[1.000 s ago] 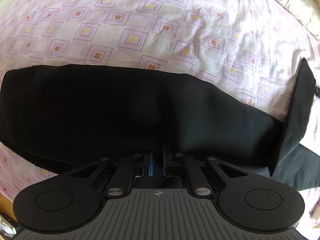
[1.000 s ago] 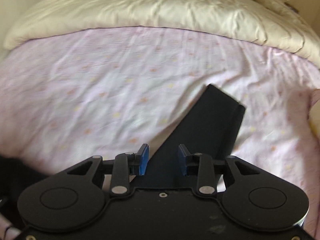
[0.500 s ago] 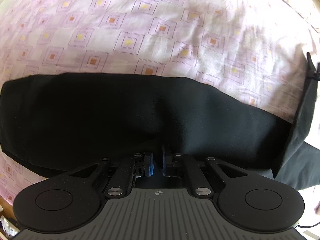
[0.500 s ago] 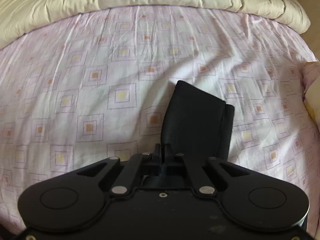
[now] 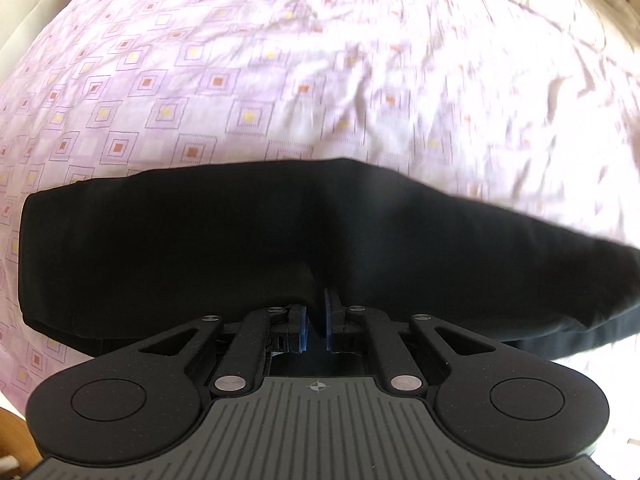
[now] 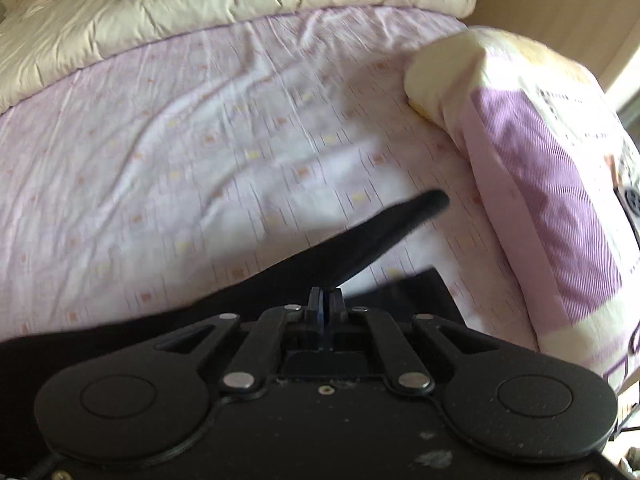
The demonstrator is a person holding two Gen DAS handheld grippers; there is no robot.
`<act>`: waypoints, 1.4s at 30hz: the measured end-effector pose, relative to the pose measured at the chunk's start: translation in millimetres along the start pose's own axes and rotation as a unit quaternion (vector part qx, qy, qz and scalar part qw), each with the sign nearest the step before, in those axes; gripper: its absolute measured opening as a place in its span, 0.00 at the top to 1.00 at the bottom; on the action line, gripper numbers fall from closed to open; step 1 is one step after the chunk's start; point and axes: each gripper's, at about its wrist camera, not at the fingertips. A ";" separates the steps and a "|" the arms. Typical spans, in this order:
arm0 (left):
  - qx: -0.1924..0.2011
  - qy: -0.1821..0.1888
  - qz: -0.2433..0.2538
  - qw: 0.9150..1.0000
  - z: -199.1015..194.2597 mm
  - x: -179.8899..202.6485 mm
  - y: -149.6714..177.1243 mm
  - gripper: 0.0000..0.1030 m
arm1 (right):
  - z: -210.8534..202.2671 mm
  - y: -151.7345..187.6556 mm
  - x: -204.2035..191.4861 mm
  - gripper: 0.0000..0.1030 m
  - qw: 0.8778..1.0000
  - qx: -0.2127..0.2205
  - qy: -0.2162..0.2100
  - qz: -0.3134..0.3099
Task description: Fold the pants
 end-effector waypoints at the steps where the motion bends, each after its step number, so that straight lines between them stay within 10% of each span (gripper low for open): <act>1: 0.000 -0.004 0.006 1.000 1.2 1.4 2.7 0.92 | 6.2 13.0 6.2 0.97 1.000 -0.009 -0.001 0.005; 19: -0.006 -0.027 0.004 1.000 3.5 16.0 27.7 0.89 | 22.6 52.5 35.1 0.97 0.999 -0.028 -0.023 -0.017; 42: 0.010 0.011 -0.116 0.993 -7.1 -4.0 54.0 0.87 | 39.5 49.9 38.9 0.95 0.995 -0.056 -0.044 -0.065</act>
Point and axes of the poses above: each gripper's, at about its wrist camera, not at the fingertips, and z roughly the way its jaws point, x to its right, y to its underside, and after that the axes turned 5 degrees about -y, right-handed
